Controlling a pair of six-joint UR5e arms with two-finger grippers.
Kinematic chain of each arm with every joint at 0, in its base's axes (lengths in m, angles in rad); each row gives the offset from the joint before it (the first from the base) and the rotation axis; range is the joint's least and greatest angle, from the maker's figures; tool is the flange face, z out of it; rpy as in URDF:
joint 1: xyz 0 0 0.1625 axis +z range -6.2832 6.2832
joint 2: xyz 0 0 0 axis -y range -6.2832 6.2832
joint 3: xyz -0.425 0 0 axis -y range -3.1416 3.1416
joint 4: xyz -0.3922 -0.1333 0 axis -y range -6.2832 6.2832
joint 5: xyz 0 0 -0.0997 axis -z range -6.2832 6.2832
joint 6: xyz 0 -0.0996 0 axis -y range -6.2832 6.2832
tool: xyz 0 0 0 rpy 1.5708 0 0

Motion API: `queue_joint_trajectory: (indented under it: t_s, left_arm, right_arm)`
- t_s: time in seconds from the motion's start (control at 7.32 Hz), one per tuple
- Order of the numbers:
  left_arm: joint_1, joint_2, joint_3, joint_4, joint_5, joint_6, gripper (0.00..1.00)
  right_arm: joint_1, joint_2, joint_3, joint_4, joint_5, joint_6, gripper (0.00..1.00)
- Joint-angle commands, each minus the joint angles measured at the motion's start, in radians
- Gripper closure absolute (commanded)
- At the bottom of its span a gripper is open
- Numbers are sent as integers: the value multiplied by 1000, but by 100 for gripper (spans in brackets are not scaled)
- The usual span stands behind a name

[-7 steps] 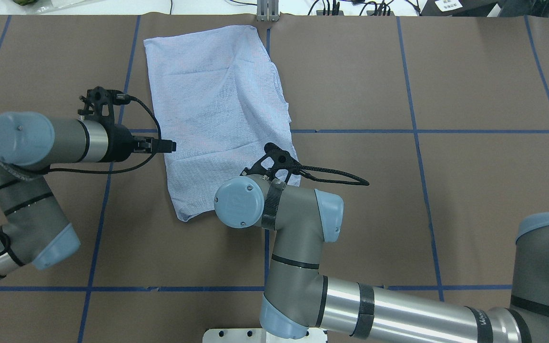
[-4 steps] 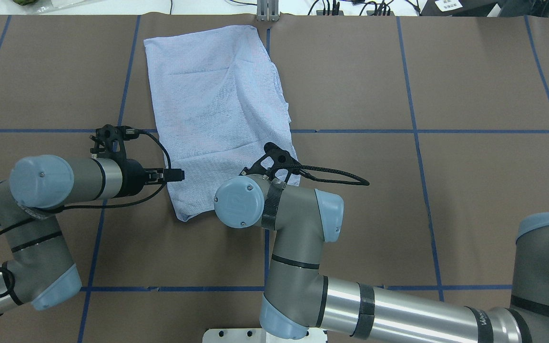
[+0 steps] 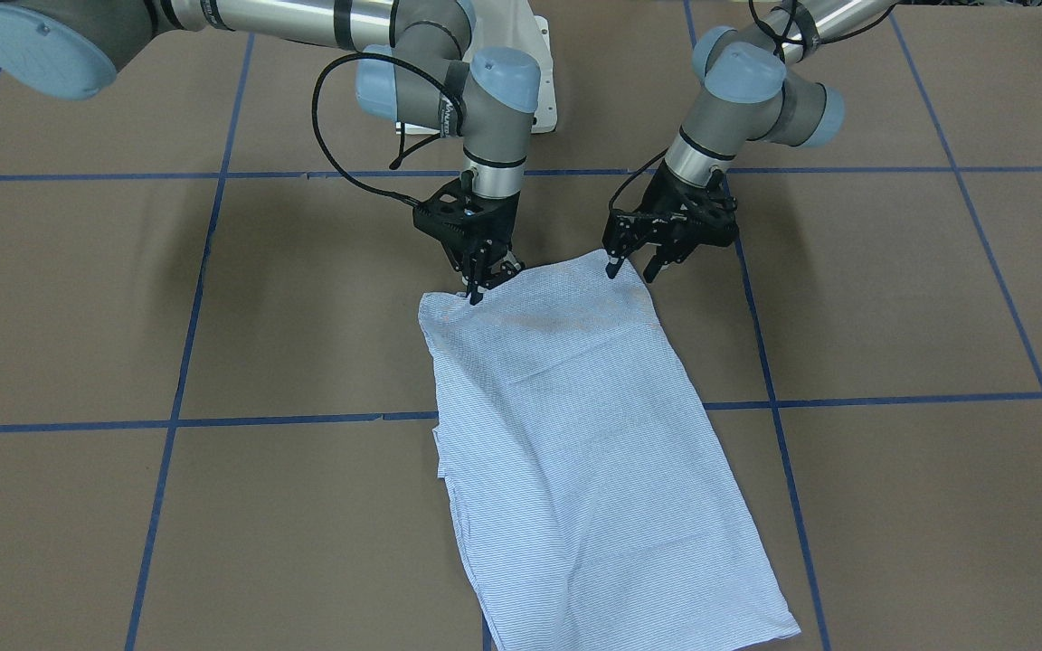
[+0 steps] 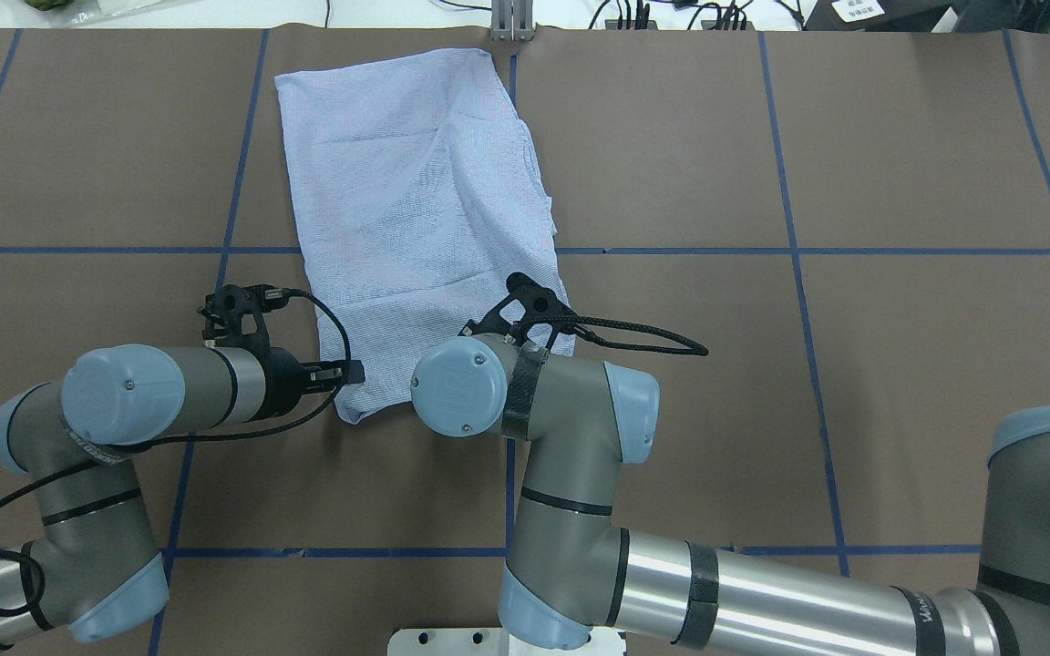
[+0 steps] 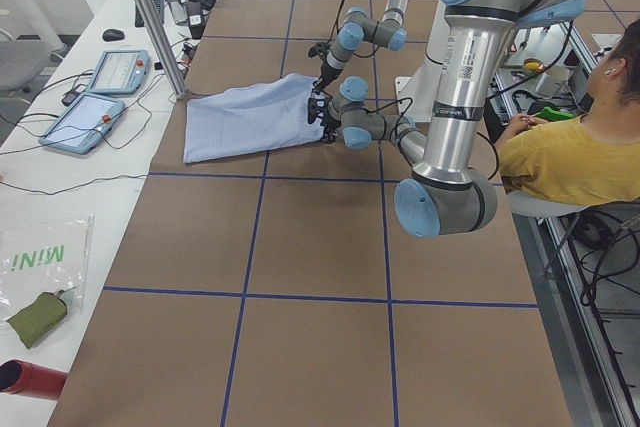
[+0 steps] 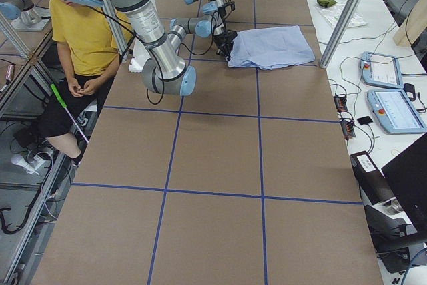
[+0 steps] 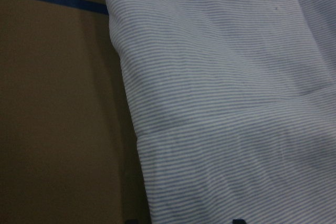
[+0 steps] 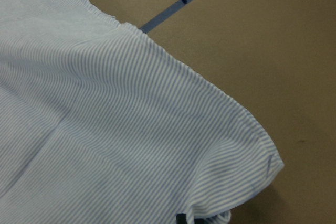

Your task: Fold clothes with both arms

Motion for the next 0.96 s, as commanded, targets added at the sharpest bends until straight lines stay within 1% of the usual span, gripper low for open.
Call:
queue_joint_trajectory:
  t_s: [0.0, 0.14, 0.27, 0.41, 0.68, 0.82]
  left_arm:
    - [22, -7, -7, 12, 3, -21, 46]
    - [31, -7, -5, 13, 26, -21, 54]
    - [40, -8, -4, 15, 34, -21, 67]
    - [41, -10, -5, 15, 34, -21, 100]
    - [42, -22, -16, 16, 34, -20, 100]
    - [42, -59, -45, 77, 29, -20, 100]
  right_arm:
    - [0, 0, 0, 0, 0, -3, 100]
    - [0, 0, 2, 0, 0, -3, 100]
    - [0, 0, 3, 0, 0, -3, 100]
    - [0, -2, 8, 0, 0, -6, 100]
    - [3, -18, 18, 13, 2, -21, 100]
    - [3, -90, 85, 45, 0, -49, 100]
